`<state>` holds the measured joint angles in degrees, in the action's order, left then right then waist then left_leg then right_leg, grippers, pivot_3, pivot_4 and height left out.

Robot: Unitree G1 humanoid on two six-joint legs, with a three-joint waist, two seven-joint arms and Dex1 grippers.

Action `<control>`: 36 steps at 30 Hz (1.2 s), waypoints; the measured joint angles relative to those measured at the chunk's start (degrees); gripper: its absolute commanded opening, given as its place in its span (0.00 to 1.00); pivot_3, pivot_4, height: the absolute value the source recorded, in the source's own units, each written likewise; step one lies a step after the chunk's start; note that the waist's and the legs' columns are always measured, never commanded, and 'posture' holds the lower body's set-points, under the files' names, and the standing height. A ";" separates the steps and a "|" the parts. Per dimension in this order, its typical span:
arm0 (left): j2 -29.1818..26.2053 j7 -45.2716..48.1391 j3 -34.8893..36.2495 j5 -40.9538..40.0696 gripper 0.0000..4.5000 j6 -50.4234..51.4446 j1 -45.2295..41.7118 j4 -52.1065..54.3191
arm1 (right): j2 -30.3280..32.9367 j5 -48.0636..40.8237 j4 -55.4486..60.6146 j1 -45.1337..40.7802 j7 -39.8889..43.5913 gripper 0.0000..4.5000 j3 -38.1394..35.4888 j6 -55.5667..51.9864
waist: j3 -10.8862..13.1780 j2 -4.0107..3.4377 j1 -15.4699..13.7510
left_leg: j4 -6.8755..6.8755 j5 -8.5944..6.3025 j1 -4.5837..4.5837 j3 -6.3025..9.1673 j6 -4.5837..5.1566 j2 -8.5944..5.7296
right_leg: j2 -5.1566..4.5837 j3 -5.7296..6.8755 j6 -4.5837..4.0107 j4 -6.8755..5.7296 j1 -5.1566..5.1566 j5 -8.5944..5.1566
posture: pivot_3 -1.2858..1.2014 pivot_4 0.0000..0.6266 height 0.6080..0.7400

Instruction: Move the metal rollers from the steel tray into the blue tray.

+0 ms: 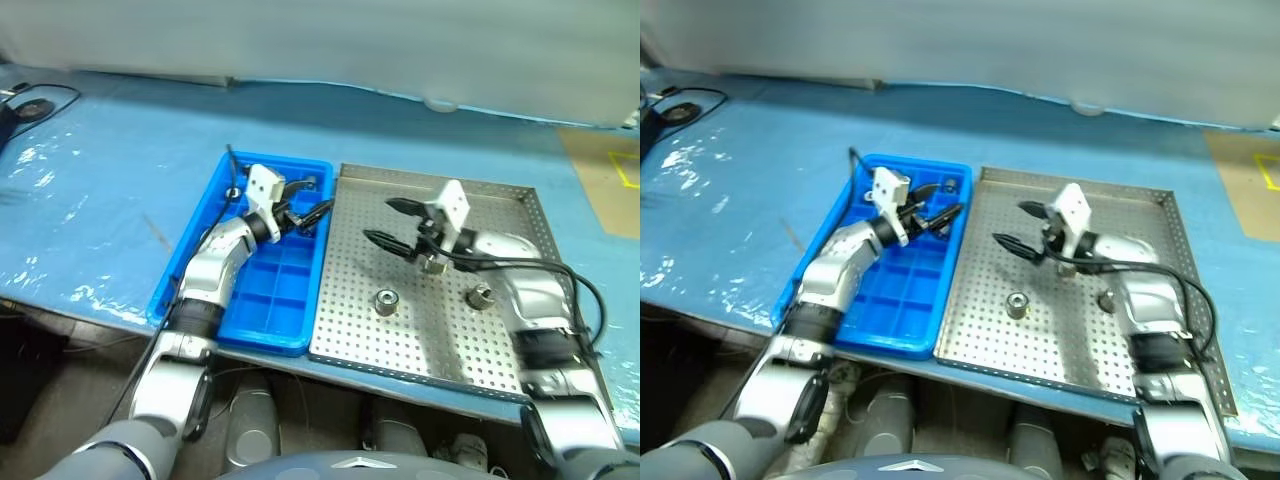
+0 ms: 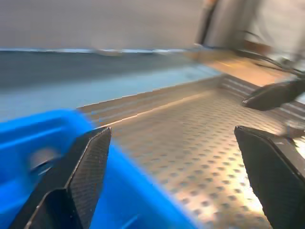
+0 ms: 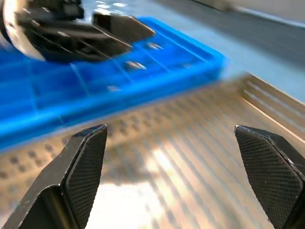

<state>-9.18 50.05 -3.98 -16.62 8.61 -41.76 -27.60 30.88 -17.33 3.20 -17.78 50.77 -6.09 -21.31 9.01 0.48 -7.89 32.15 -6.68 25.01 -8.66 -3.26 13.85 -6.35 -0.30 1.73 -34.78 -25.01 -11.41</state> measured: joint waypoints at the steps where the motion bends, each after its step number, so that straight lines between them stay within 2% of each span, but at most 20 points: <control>1: 0.28 3.88 -1.20 -0.02 0.97 -0.50 -1.74 -1.94 | 0.80 -0.68 2.22 1.83 -1.08 1.00 -1.41 -1.17 | -0.02 -0.03 0.84 | -0.02 0.00 -0.03 -0.03 0.00 0.00 | 0.00 -0.02 0.00 0.01 -0.01 0.00 | 0.42 0.24 1.00; 7: 2.09 21.78 -9.27 3.33 0.97 -2.30 -9.87 -14.02 | 4.09 -1.87 7.24 8.28 -5.03 1.00 -7.61 -3.14 | -0.10 -0.17 4.53 | -0.06 -0.16 -0.24 -0.29 0.26 0.01 | 0.01 -0.25 -0.01 0.02 0.02 -0.01 | 0.40 0.24 1.00; 12: 2.70 31.71 -15.53 8.36 0.97 -3.91 -11.10 -19.17 | 4.49 -3.26 9.75 12.29 -6.61 1.00 -9.06 -4.50 | -0.10 -0.17 6.25 | -0.06 -0.26 -0.53 -0.82 0.43 -0.01 | 0.00 -0.77 0.00 0.04 -0.02 -0.01 | 0.39 0.24 1.00; 16: 2.66 34.73 -18.61 12.09 0.97 -5.88 -11.60 -20.06 | 5.41 -3.30 10.99 13.11 -6.72 1.00 -8.97 -4.72 | -0.10 -0.17 6.43 | -0.07 -0.33 -0.71 -1.08 0.54 -0.02 | -0.02 -1.02 0.01 0.04 0.00 -0.01 | 0.39 0.24 1.00; 21: 3.08 32.90 -21.81 18.62 0.97 -10.74 -12.12 -23.00 | 5.54 -4.26 11.41 13.23 -6.28 1.00 -8.13 -5.78 | -0.10 -0.17 6.59 | -0.07 -0.42 -0.80 -1.32 0.67 -0.05 | -0.07 -1.18 0.02 0.10 0.00 -0.02 | 0.39 0.24 1.00; 26: 4.06 32.22 -22.18 20.47 0.97 -13.13 -12.50 -23.80 | 8.48 -7.14 16.25 16.96 -2.31 1.00 -4.62 -10.43 | -0.09 -0.16 6.36 | -0.12 -0.45 -0.81 -1.35 0.73 -0.05 | -0.07 -1.19 0.02 0.19 0.02 -0.02 | 0.39 0.24 1.00; 29: 4.91 32.15 -22.15 20.65 0.83 -13.47 -12.43 -23.92 | 8.54 -7.65 17.97 17.63 -1.90 1.00 -3.38 -11.70 | -0.09 -0.15 6.40 | -0.12 -0.46 -0.84 -1.39 0.73 -0.07 | -0.08 -1.24 0.03 0.19 0.00 -0.03 | 0.39 0.24 1.00; 35: 5.45 33.06 -21.89 20.23 0.38 -13.58 -11.58 -23.33 | 8.96 -8.14 19.26 18.29 -1.80 1.00 -1.86 -13.24 | -0.09 -0.15 6.42 | -0.23 -0.46 -0.85 -1.41 0.72 -0.07 | -0.08 -1.25 0.05 0.20 -0.06 -0.04 | 0.40 0.24 1.00; 36: 5.34 32.58 -21.42 20.20 0.38 -13.65 -11.37 -23.24 | 9.34 -8.29 19.62 18.36 -1.39 1.00 -1.33 -13.79 | -0.08 -0.15 6.45 | -0.25 -0.45 -0.85 -1.42 0.72 -0.07 | -0.08 -1.25 0.05 0.20 -0.07 -0.04 | 0.40 0.24 1.00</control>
<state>-3.84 82.63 -25.40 3.58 -5.04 -53.14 -50.84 40.22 -25.61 22.82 0.58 49.38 -7.42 -35.10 8.92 0.33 -1.45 31.90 -7.13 24.16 -10.07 -2.55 13.78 -6.43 -1.55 1.78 -34.58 -25.08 -11.45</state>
